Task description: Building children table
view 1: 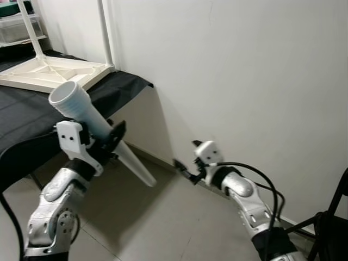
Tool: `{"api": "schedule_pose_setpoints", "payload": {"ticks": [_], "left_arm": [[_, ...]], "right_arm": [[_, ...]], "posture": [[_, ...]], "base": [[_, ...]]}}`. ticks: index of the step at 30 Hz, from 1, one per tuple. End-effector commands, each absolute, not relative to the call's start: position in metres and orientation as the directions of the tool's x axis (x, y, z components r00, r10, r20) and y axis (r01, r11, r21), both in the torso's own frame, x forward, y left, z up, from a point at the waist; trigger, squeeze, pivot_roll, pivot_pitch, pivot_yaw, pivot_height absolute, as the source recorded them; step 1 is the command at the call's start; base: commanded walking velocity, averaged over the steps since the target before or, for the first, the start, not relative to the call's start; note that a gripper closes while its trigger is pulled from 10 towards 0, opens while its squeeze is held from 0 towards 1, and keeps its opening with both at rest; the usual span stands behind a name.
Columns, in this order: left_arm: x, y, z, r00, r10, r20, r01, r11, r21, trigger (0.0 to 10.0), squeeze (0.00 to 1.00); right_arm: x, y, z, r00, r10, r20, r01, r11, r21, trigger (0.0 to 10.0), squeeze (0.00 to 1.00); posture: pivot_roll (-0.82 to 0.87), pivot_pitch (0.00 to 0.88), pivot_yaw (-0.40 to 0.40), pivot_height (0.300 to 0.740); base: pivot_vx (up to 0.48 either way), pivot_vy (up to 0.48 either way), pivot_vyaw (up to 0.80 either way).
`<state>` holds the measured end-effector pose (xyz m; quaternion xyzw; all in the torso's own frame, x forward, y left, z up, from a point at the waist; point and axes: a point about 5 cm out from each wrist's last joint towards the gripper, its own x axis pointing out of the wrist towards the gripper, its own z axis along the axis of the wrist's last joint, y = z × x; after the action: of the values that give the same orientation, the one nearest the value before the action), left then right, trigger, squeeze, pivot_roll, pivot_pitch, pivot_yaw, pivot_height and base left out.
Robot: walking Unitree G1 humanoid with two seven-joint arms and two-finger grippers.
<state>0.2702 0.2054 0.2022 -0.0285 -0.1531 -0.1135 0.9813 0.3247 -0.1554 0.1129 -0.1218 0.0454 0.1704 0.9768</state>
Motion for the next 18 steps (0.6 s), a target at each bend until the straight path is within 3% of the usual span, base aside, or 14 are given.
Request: {"api": "schedule_pose_setpoints", "payload": {"ticks": [1,15,18], "left_arm": [[0.266,0.201,0.198,0.928,-0.227,0.295,0.231,0.973,0.023,10.0,0.00],[0.247,0.182,0.166,0.961,-0.210,0.177,0.200,0.977,0.073,10.0,0.00],[0.246,0.188,0.152,0.985,-0.132,0.108,0.121,0.987,0.103,10.0,0.00]], "right_arm": [[0.323,-0.159,0.111,0.962,0.232,-0.143,-0.256,0.950,-0.180,10.0,0.00],[0.307,-0.150,0.117,0.996,0.076,-0.055,-0.081,0.992,-0.096,10.0,0.00],[0.307,-0.148,0.149,0.992,0.052,0.115,-0.037,0.991,-0.129,10.0,0.00]], "posture": [[-0.07,0.000,-0.041,0.740],[-0.06,0.000,-0.047,0.740],[-0.06,0.000,-0.041,0.740]], "base": [[0.000,0.000,0.00],[0.000,0.000,0.00],[0.000,0.000,0.00]]}}
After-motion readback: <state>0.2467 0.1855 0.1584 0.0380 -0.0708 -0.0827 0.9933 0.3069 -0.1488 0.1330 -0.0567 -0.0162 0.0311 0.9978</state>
